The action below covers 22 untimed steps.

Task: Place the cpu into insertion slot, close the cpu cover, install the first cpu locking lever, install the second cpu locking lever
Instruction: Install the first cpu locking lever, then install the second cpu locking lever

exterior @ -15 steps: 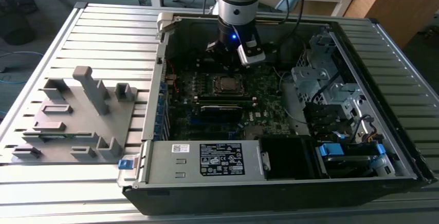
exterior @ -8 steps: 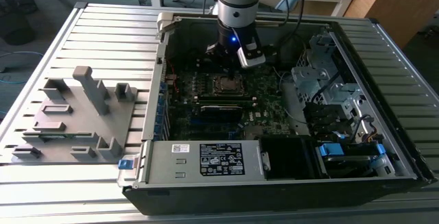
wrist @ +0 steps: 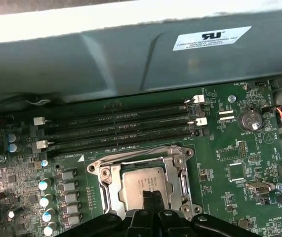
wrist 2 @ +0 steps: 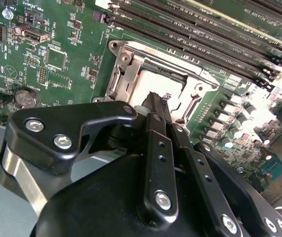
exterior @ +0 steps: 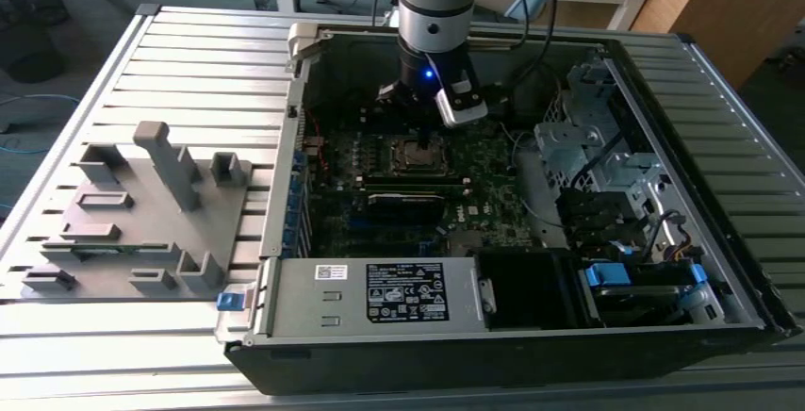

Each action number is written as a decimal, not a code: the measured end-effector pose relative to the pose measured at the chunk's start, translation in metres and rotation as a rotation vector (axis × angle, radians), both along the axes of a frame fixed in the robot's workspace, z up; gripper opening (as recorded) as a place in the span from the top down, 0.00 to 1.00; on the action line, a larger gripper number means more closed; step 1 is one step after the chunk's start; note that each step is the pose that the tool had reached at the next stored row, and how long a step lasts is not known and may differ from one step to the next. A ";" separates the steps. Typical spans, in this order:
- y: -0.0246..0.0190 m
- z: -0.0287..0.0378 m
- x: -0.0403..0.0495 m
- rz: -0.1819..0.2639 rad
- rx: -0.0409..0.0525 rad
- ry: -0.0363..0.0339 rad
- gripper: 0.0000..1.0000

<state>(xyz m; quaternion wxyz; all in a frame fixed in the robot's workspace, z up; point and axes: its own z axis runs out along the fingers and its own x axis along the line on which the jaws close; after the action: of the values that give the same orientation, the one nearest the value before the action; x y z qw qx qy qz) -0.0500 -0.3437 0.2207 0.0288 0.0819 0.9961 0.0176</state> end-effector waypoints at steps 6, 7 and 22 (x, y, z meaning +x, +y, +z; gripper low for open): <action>0.0000 0.0020 0.0000 0.000 0.0001 0.0001 0.90; 0.0000 0.0020 0.0000 0.000 0.0004 0.0000 0.90; 0.0000 0.0085 0.0000 0.000 0.0002 0.0001 0.90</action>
<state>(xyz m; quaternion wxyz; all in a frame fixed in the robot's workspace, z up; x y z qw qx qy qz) -0.0500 -0.3437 0.2292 0.0287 0.0818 0.9961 0.0176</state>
